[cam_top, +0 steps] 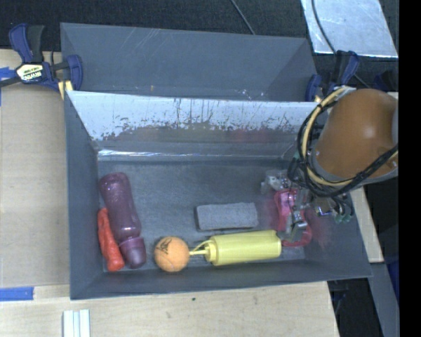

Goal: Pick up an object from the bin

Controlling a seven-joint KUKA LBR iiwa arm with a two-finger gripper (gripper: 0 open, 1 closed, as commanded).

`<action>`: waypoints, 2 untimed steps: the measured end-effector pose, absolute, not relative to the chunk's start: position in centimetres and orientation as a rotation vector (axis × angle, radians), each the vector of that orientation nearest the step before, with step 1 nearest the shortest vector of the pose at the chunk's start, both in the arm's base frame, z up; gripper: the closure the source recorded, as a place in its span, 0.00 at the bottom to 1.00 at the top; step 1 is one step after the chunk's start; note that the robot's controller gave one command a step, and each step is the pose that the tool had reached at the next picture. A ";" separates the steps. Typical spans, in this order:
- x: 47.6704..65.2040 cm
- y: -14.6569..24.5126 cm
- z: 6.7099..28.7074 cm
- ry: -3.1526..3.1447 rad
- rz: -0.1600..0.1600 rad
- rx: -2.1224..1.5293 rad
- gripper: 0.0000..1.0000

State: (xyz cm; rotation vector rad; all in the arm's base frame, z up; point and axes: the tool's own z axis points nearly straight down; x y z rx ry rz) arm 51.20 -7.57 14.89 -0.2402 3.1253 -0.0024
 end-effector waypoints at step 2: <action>51.4 -4.2 8.5 3.089 -0.009 -0.230 0.00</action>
Offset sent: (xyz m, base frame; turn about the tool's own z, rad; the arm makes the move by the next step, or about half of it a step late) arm -0.0116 0.0331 -0.0743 0.0038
